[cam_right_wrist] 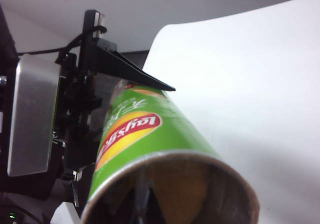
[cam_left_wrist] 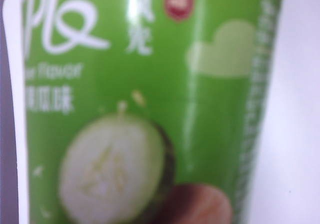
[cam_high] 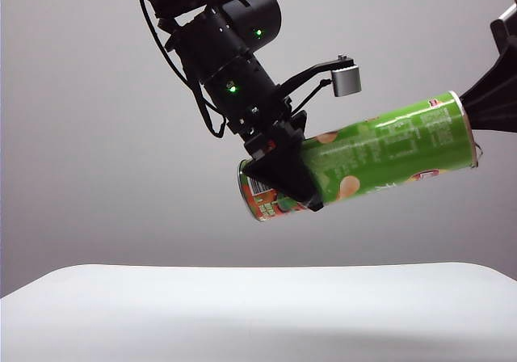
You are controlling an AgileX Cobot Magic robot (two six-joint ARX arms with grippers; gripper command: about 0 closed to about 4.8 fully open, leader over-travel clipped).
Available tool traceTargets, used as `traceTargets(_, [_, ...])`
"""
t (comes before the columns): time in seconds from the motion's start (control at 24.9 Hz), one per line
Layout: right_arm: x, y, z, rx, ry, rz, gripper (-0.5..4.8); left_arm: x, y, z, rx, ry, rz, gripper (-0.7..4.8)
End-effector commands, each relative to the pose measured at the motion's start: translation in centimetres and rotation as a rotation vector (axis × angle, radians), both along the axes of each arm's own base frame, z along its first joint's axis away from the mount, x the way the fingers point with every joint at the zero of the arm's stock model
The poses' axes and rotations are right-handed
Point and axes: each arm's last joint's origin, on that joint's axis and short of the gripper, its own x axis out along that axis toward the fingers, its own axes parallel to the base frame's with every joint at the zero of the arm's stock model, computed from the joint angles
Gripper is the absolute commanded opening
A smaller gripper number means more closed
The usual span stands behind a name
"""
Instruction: Pick up the green tub of chips from the desk, pull out the transparent container with the chips inside partially, and then place the chips back on the desk.
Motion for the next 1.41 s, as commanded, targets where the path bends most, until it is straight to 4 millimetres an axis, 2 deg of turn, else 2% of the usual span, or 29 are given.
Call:
traceTargets(0.04, [0.2, -1.1, 0.4, -0.004, -0.038, -0.047, -0.06, 0.4, 0.9, 0.1, 0.027, 0.011, 0.032, 2.73])
traceTargets(0.16, [0.1, -2.3, 0.5, 0.017, -0.04, -0.073, -0.06, 1.2, 2.4, -0.1, 0.05, 0.046, 0.074, 2.73])
traceTargets(0.32, [0.0, -3.0, 0.5, 0.019, -0.041, -0.103, -0.06, 1.8, 3.9, -0.3, 0.076, 0.087, 0.113, 2.72])
traceTargets(0.76, [0.1, -2.4, 0.4, 0.022, -0.033, -0.072, -0.05, 1.5, 2.7, 0.2, -0.038, 0.103, 0.075, 2.68])
traceTargets(0.8, [0.1, -2.4, 0.4, 0.022, -0.033, -0.073, 0.08, 1.5, 2.7, 0.2, -0.039, 0.109, 0.082, 2.67])
traceTargets(0.93, [0.1, -2.5, 0.4, 0.022, -0.033, -0.076, 1.19, 1.5, 2.8, 0.2, -0.031, 0.122, 0.095, 2.67])
traceTargets(0.97, [0.0, -2.6, 0.4, 0.023, -0.034, -0.078, 1.32, 1.5, 2.8, 0.2, -0.028, 0.123, 0.096, 2.67])
traceTargets(1.05, [0.0, -2.8, 0.5, 0.033, -0.035, -0.077, 2.39, 1.5, 2.9, 0.1, -0.02, 0.13, 0.099, 2.67])
traceTargets(1.09, [-0.1, -3.2, 0.5, 0.052, -0.033, -0.07, 3.25, 1.5, 3.1, 0.1, -0.01, 0.126, 0.107, 2.64])
traceTargets(1.17, [-0.2, -3.6, 0.6, 0.077, -0.041, -0.054, 3.88, 1.6, 3.2, 0.0, 0.01, 0.112, 0.124, 2.63])
traceTargets(1.37, [-0.3, -4.4, 0.7, 0.089, -0.033, -0.087, 3.86, 2.6, 4.7, -0.3, 0.053, 0.104, 0.209, 2.63])
traceTargets(1.41, [-0.4, -4.4, 0.7, 0.09, -0.033, -0.085, 3.67, 2.8, 5.1, -0.3, 0.057, 0.117, 0.232, 2.63])
